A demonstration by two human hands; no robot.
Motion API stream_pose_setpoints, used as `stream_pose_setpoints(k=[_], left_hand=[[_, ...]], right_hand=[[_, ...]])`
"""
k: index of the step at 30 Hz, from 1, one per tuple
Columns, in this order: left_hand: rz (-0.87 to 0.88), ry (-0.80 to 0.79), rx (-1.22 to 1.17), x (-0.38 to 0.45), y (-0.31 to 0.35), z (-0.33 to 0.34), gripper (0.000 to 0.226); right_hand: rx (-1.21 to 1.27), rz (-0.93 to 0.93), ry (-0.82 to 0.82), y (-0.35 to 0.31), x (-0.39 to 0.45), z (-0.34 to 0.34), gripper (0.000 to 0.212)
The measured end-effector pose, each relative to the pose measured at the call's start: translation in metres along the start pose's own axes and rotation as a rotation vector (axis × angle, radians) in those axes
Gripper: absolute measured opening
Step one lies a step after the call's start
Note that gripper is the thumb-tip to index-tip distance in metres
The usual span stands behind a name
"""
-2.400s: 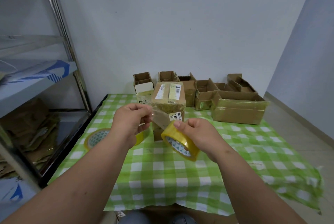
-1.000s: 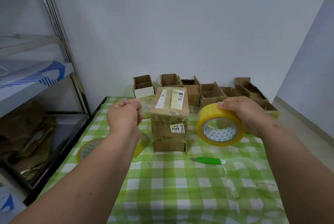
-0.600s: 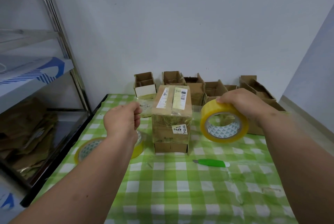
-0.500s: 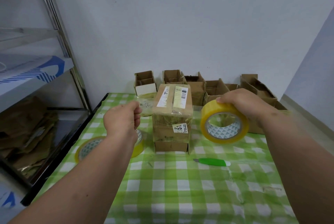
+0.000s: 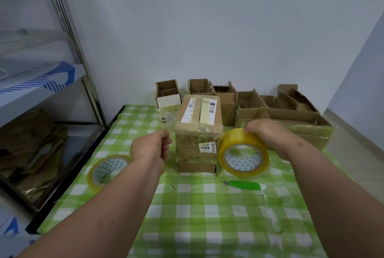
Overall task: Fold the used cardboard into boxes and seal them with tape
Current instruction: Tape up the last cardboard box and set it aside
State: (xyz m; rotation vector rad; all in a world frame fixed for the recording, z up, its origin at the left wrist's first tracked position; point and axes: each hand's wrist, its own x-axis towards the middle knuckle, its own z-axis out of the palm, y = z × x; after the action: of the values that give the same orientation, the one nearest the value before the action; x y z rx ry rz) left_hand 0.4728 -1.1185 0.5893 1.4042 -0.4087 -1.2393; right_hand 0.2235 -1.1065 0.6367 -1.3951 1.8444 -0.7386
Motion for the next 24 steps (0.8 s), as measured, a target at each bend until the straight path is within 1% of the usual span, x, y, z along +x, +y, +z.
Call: stream_pose_setpoints(k=[3, 7, 8, 9, 11, 12, 13, 15, 16, 20, 22, 24], left_hand=[[-0.033, -0.032, 0.051, 0.000, -0.004, 0.001, 0.010], [-0.037, -0.065, 0.139, -0.001, -0.004, 0.000, 0.014], [-0.024, -0.074, 0.157, 0.001, -0.004, -0.001, 0.017], [0.001, -0.083, 0.190, 0.003, -0.006, -0.003, 0.024], [0.077, -0.104, 0.284, 0.004, -0.009, -0.005, 0.046], [0.127, -0.110, 0.310, 0.003, -0.011, -0.004, 0.050], [0.172, -0.129, 0.315, 0.002, -0.011, -0.003, 0.046], [0.255, -0.195, 0.346, 0.002, -0.011, 0.000, 0.035], [0.302, -0.228, 0.391, 0.003, -0.009, 0.001, 0.034], [0.474, -0.309, 0.725, 0.005, 0.000, -0.001, 0.043], [0.480, -0.398, 0.737, 0.003, 0.008, -0.005, 0.052], [0.478, -0.512, 0.699, -0.001, 0.015, -0.010, 0.055]], right_hand=[[-0.002, -0.068, 0.007, 0.003, 0.000, 0.007, 0.014], [-0.081, -0.189, 0.040, 0.004, -0.002, 0.013, 0.014], [-0.089, -0.220, 0.050, 0.004, -0.002, 0.017, 0.018], [-0.106, -0.264, 0.069, 0.005, -0.002, 0.022, 0.024], [-0.181, -0.344, 0.133, 0.007, -0.003, 0.032, 0.036], [-0.193, -0.374, 0.159, 0.008, -0.004, 0.037, 0.042], [-0.183, -0.403, 0.177, 0.008, -0.005, 0.040, 0.046], [-0.169, -0.442, 0.187, 0.008, -0.008, 0.043, 0.042], [-0.168, -0.442, 0.190, 0.007, -0.008, 0.044, 0.038], [-0.125, -0.432, 0.209, 0.007, -0.008, 0.046, 0.027], [-0.102, -0.453, 0.221, 0.006, -0.009, 0.050, 0.026], [-0.113, -0.471, 0.246, 0.006, -0.009, 0.054, 0.026]])
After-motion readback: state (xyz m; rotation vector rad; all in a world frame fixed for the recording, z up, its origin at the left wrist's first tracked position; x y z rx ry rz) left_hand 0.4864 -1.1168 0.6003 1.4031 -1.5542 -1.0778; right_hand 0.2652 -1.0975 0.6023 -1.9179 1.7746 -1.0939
